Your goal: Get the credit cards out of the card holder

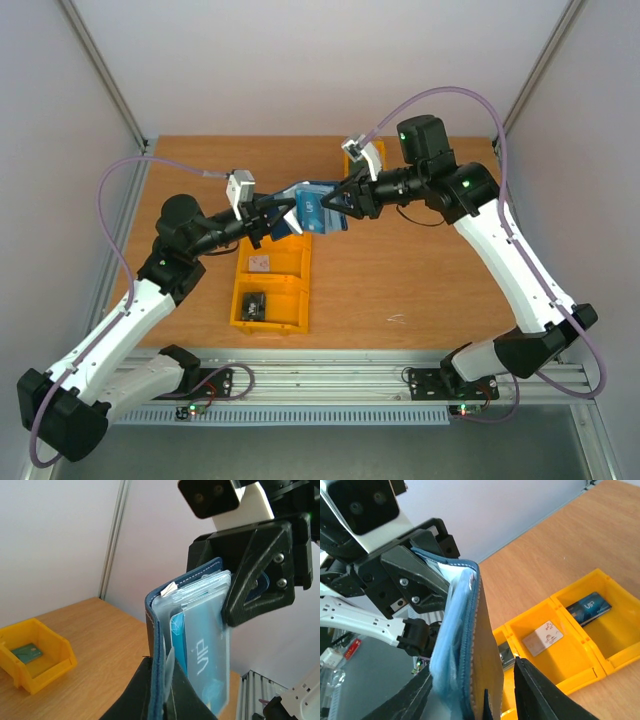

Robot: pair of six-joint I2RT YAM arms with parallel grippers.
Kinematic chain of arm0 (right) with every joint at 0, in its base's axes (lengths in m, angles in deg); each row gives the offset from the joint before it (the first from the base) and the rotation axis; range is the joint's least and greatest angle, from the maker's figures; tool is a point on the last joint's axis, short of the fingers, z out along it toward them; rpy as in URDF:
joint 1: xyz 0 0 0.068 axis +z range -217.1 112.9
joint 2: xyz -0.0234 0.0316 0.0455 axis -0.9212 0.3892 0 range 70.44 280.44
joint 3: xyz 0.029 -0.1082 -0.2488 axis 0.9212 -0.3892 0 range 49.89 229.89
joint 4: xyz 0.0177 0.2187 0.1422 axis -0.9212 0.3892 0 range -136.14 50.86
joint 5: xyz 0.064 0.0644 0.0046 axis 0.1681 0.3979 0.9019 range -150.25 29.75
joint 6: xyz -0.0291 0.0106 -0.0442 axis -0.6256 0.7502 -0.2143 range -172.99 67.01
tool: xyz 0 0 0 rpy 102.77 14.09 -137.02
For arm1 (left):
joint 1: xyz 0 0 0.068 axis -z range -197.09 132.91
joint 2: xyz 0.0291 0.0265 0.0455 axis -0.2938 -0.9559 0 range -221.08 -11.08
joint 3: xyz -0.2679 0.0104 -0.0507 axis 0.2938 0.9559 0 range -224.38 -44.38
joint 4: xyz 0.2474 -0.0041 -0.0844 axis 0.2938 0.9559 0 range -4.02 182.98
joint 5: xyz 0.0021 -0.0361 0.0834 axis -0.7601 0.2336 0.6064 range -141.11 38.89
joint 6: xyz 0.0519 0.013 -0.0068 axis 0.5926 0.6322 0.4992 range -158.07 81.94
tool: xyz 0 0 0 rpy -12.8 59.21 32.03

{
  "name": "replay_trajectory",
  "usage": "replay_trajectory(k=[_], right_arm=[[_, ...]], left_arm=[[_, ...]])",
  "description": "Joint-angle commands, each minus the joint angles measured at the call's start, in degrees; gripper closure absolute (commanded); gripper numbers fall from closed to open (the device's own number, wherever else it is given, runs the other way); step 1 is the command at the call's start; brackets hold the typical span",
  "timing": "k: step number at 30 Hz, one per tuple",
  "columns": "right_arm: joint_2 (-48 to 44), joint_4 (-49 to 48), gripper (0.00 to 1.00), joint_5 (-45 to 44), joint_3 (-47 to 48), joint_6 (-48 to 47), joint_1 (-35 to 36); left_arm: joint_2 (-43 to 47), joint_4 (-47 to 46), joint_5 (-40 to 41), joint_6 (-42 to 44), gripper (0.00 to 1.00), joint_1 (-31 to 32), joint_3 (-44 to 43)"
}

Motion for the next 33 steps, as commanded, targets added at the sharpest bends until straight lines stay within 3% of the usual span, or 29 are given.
replay_trajectory(k=[1,8,13,21,23,27,30,31,33], right_arm=[[-0.17,-1.53,0.61,0.14,-1.91,1.27,-0.1],[-0.12,-5.48,0.48,1.57,-4.62,3.45,0.01],[-0.53,-8.07,0.47,-2.1,-6.19,4.28,2.03],[0.7,-6.63,0.49,-3.65,-6.38,3.92,2.54],[0.8,-6.09,0.56,-3.63,-6.53,3.81,2.6],[0.84,-6.32,0.9,-4.1,-6.49,4.27,2.55],[1.17,-6.29,0.99,-4.89,-5.76,4.69,2.32],[1.36,-6.26,0.99,-4.97,-5.58,5.19,2.16],[1.44,-6.04,0.99,-5.24,-5.19,5.98,1.57]], left_arm=[[0.91,-2.77,-0.7,0.78,1.0,-0.18,0.19],[0.53,-0.65,1.32,1.08,1.0,-0.18,-0.27],[0.14,1.88,6.88,3.87,1.0,-0.18,-0.51],[-0.3,1.4,6.42,2.93,1.0,-0.18,-0.77],[-0.43,1.33,6.69,2.97,1.0,-0.18,-0.7],[-0.51,1.32,6.48,2.57,1.0,-0.18,-0.77],[-0.56,1.68,7.91,2.27,1.0,-0.18,-0.69],[-0.61,2.06,10.21,2.35,0.95,-0.18,-0.62],[-0.69,2.98,15.11,2.79,0.76,-0.18,-0.45]])
